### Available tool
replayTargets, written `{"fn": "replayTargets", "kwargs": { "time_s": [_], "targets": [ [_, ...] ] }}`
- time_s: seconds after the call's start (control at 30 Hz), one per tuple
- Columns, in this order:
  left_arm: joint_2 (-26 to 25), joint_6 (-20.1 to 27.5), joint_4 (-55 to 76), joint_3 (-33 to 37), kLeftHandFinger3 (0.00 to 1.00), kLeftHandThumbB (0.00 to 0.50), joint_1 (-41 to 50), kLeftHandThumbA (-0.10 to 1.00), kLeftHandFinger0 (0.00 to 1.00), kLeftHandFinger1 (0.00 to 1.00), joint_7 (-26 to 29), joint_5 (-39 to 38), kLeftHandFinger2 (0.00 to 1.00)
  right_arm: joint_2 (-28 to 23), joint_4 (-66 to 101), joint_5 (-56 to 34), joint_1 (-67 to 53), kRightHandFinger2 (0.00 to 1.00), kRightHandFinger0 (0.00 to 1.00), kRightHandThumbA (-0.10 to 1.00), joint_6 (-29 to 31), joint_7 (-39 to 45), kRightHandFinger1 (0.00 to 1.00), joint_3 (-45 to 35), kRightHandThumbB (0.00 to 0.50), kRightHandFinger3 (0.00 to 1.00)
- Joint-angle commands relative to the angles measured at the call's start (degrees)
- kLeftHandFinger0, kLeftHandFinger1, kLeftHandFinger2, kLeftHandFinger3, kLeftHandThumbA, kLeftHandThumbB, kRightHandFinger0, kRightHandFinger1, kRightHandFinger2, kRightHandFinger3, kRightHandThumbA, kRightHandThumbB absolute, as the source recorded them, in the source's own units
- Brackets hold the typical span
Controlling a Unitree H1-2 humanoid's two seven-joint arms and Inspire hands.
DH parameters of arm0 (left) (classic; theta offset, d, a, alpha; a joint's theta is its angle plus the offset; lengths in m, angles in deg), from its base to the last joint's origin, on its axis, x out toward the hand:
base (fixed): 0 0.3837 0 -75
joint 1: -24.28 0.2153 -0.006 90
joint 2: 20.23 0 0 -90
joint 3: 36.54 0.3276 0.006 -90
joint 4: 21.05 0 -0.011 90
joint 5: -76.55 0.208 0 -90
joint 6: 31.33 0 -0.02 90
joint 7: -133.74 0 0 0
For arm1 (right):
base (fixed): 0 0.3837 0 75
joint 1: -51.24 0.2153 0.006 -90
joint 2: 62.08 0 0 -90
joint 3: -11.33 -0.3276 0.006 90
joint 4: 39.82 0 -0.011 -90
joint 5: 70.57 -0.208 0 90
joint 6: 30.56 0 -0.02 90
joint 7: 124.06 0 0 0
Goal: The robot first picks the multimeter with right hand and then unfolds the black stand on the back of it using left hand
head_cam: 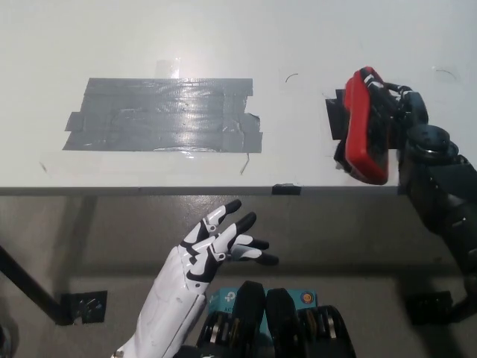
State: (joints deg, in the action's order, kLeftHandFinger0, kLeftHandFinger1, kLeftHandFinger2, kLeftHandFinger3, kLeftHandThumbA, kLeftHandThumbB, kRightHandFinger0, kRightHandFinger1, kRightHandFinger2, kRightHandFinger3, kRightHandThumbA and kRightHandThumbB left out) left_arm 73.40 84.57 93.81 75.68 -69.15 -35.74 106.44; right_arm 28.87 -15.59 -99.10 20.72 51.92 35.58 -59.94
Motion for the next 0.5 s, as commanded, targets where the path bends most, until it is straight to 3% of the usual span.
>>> {"fn": "replayTargets", "kwargs": {
  "time_s": [0.0,0.1,0.17,0.27,0.37,0.47],
  "targets": [
    [-1.42,1.03,0.35,-0.22,1.00,0.348,0.21,1.00,1.00,0.65,3.56,1.33,0.58,-6.06,1.42,22.88,14.97,0.80,0.00,-0.10,14.42,-2.71,0.40,8.52,0.171,0.85],
    [-1.64,1.03,0.13,-0.21,1.00,0.345,-0.19,1.00,1.00,0.64,4.13,1.72,0.57,-5.97,1.49,24.00,15.49,0.81,0.00,-0.10,13.61,-3.04,0.40,9.56,0.166,0.86],
    [-1.72,1.03,0.25,-0.25,1.00,0.340,-0.28,1.00,1.00,0.65,4.21,1.61,0.58,-5.85,1.21,24.83,15.46,0.79,0.00,-0.10,14.14,-1.99,0.38,10.46,0.163,0.82],
    [-1.43,1.03,0.47,-0.71,1.00,0.337,-0.21,1.00,1.00,0.66,3.68,1.66,0.58,-5.51,0.13,26.42,15.22,0.81,0.00,-0.10,14.57,-0.76,0.38,12.13,0.174,0.84],
    [-1.48,1.03,0.53,-1.03,1.00,0.339,-0.44,1.00,1.00,0.67,3.49,1.91,0.59,-5.09,-0.77,29.20,14.78,0.86,0.00,-0.10,14.74,0.26,0.43,14.84,0.158,0.92],
    [-1.13,1.03,0.70,-1.44,1.00,0.336,-0.27,1.00,1.00,0.68,2.85,1.66,0.59,-4.25,-3.04,31.09,14.49,0.86,0.00,-0.10,14.68,2.08,0.44,17.24,0.159,0.93]
  ]
}}
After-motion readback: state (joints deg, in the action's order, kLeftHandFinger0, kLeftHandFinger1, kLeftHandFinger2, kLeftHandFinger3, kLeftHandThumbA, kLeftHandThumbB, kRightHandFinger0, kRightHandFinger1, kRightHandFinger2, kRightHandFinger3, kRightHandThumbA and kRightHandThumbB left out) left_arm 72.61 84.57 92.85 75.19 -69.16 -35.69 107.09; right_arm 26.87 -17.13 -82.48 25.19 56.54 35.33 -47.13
